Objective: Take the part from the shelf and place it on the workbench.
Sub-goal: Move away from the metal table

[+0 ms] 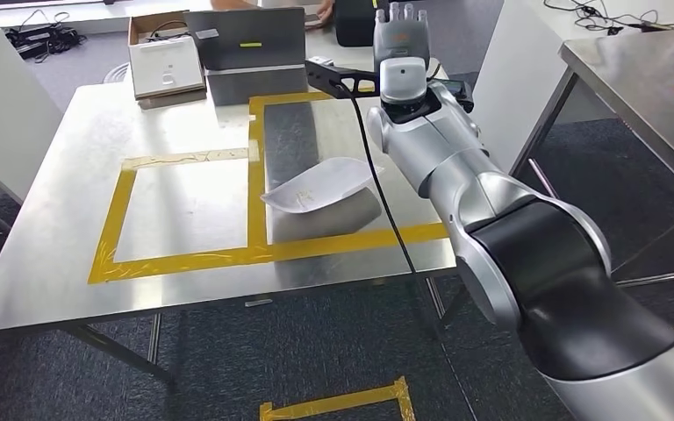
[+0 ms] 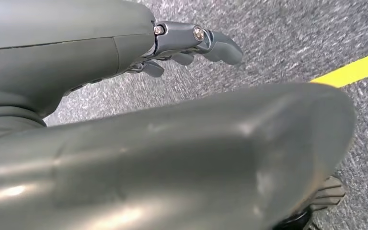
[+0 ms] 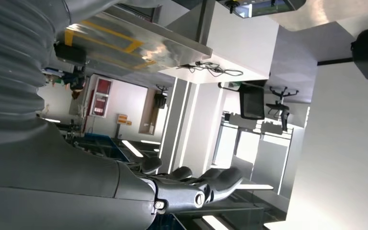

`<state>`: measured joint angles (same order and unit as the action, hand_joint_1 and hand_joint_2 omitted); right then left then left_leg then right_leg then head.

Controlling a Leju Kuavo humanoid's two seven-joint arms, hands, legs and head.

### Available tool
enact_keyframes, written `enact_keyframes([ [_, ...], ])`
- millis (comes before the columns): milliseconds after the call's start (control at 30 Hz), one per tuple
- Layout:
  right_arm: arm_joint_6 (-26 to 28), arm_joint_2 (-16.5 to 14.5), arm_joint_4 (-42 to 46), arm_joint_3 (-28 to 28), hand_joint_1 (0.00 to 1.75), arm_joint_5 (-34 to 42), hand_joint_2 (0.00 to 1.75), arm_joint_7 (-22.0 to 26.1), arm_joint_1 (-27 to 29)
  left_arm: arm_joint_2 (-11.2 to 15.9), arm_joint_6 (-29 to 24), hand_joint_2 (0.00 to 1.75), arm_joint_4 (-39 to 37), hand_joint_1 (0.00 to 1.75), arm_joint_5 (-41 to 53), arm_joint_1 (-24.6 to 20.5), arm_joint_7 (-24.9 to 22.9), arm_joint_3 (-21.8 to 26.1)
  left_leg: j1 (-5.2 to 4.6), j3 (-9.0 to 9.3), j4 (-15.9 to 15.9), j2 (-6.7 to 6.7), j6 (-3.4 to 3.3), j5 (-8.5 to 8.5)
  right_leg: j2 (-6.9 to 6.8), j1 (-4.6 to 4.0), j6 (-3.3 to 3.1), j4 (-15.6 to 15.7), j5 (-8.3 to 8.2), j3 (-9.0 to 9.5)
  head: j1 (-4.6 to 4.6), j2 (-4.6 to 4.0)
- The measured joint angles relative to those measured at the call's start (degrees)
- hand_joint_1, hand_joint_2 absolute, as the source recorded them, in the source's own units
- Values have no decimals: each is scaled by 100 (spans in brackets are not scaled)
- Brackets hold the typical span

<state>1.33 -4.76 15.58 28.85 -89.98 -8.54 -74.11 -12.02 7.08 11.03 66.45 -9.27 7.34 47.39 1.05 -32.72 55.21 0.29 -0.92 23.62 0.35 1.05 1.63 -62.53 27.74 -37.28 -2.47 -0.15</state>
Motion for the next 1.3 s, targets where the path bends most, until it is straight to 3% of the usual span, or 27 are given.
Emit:
enact_keyframes([
  [67, -9, 38, -3, 0, 0, -1, 175, 0, 35, -10, 0, 0, -1, 0, 1, -12, -6, -11, 23, -26, -8, 5, -10, -25, -1, 23, 55, -731, 355, -313, -1, 0],
  [100, -13, 57, -5, 0, 0, -1, 175, 0, 62, -15, 0, 0, -1, 0, 2, -11, -10, -20, 40, -52, 15, 4, 2, -27, -3, 46, 86, -971, 430, -412, -1, 0],
  [133, -14, 71, -6, 0, 0, 0, 175, -1, 84, -19, 0, 0, -2, 0, 2, -9, -14, -27, 63, -86, 51, 4, 24, -26, -6, 74, 120, -1023, 411, -424, -2, 0],
  [167, -15, 78, -6, 0, 0, 0, 175, -1, 95, -21, 0, 0, -2, 0, 2, -9, -16, -33, 95, -131, 106, 2, 60, -21, -11, 108, 161, -842, 293, -322, -2, 0],
  [233, -15, 85, -5, 0, 0, -1, 175, -2, 92, -21, 0, 0, 3, 0, 2, -12, -20, -40, 146, -248, 268, -1, 176, 22, -8, 166, 251, -160, 13, 44, -7, 0],
  [267, -17, 80, -4, 0, 0, -1, 175, -3, 92, -20, 2, 0, 6, 0, 2, -16, -25, -43, 157, -305, 362, -3, 239, 50, 11, 179, 245, 89, -65, 164, -13, 0],
  [300, -20, 78, -3, 0, 0, -1, 175, -4, 98, -18, 4, 0, 10, 0, 2, -18, -29, -44, 155, -346, 424, -8, 298, 63, 29, 177, 207, 197, -87, 208, -18, 0],
  [400, -33, 76, -2, 0, 0, -2, 175, -18, 117, -27, 9, 0, 12, 0, 0, -13, -44, -47, 159, -392, 424, -28, 427, 20, 41, 154, -5, 144, -122, 118, -22, 0],
  [467, -37, 67, -2, 0, 0, -2, 175, -17, 114, -27, 9, 0, 10, 0, 0, -10, -51, -48, 163, -484, 598, -23, 455, 197, 28, 153, -113, 162, -192, 70, -18, 0],
  [567, -41, 60, -2, 0, 0, -2, 175, -9, 121, -25, 9, 0, 9, 0, 1, -21, -52, -50, 120, -828, 1620, -20, 418, 872, 16, 120, -200, 189, -297, -22, -3, 0],
  [600, -44, 61, -2, 0, 0, -2, 175, -10, 128, -25, 9, 0, 9, 0, 2, -21, -54, -51, 102, -902, 1916, -20, 397, 1018, 14, 99, -210, 189, -332, -63, -2, 0],
  [633, -47, 61, -2, 0, 0, -2, 175, -13, 135, -25, 9, 0, 9, 0, 2, -22, -54, -52, 83, -879, 2021, -21, 364, 1065, 13, 76, -217, 188, -370, -109, -3, 0],
  [667, -49, 62, -2, 0, 0, -2, 175, -16, 140, -25, 9, 0, 10, 0, 2, -22, -55, -52, 62, -749, 1911, -21, 321, 1021, 13, 56, -217, 188, -409, -154, -3, 0],
  [733, -48, 64, -1, 0, 0, -2, 175, -22, 133, -21, 9, 0, 13, 0, 2, -36, -54, -54, 3, -242, 1181, -19, 210, 828, 12, 33, -199, 189, -494, -231, -4, 0],
  [800, -45, 76, 4, 0, 0, -3, 175, -25, 120, -14, 9, 0, 14, 0, 2, -57, -52, -55, -60, 91, 601, -11, 150, 705, 5, 22, -139, 207, -575, -264, -6, 0],
  [867, -45, 88, 7, 0, 0, -3, 175, -22, 118, -10, 9, 0, 14, 0, 2, -68, -52, -56, -104, 92, 509, -16, 119, 632, -8, 25, -52, 266, -669, -262, -5, 0],
  [933, -45, 109, 6, 0, 0, -3, 175, -20, 118, -9, 9, 0, 14, 0, 2, -69, -56, -57, -95, 38, 465, -20, 44, 503, -13, 36, 24, 310, -710, -284, -2, 0],
  [967, -45, 123, 5, 0, 0, -2, 175, -21, 116, -8, 9, 0, 14, 0, 2, -72, -57, -57, -82, 2, 433, -13, -3, 422, -13, 35, 50, 237, -600, -329, -8, 0],
  [1000, -45, 137, 5, 0, 0, -2, 175, -23, 115, -8, 9, 0, 15, 0, 2, -76, -57, -57, -69, -49, 405, -4, -42, 340, -11, 34, 70, 44, -388, -406, -17, 0],
  [1067, -46, 148, 4, 0, 0, -2, 175, -26, 123, -10, 9, 0, 15, 0, 2, -78, -57, -57, -77, -187, 397, 3, -98, 206, -12, 25, 95, -647, 179, -600, -36, 0],
  [1100, -47, 150, 4, 0, 0, -2, 175, -27, 134, -11, 9, 0, 14, 0, 2, -75, -58, -57, -87, -270, 400, 3, -108, 147, -11, 18, 104, -1000, 367, -666, -39, 0],
  [1133, -49, 153, 3, 0, 0, -2, 175, -27, 148, -11, 9, 0, 14, 0, 2, -72, -58, -57, -97, -350, 404, 3, -115, 87, -12, 10, 102, -1225, 436, -666, -40, 0],
  [1167, -49, 154, 3, 0, 0, -2, 175, -27, 161, -10, 9, 0, 14, 0, 2, -72, -58, -57, -108, -430, 408, 2, -118, 28, -12, 0, 91, -1262, 389, -573, -42, 0],
  [1200, -49, 155, 3, 0, 0, -2, 175, -27, 168, -10, 9, 0, 14, 0, 2, -72, -58, -57, -118, -504, 413, 1, -115, -28, -12, -13, 68, -1096, 270, -379, -43, 0],
  [1233, -48, 155, 4, 0, 0, -2, 175, -27, 164, -11, 9, 0, 14, 0, 2, -73, -58, -57, -125, -567, 420, 0, -110, -82, -12, -34, 28, -746, 162, -88, -45, 0],
  [1300, -45, 150, 17, 0, 0, -3, 175, -31, 145, -22, 9, 0, 15, 0, 2, -75, -57, -57, -142, -655, 425, -3, -70, -179, -19, -87, -65, 11, 138, 443, -44, 0],
])
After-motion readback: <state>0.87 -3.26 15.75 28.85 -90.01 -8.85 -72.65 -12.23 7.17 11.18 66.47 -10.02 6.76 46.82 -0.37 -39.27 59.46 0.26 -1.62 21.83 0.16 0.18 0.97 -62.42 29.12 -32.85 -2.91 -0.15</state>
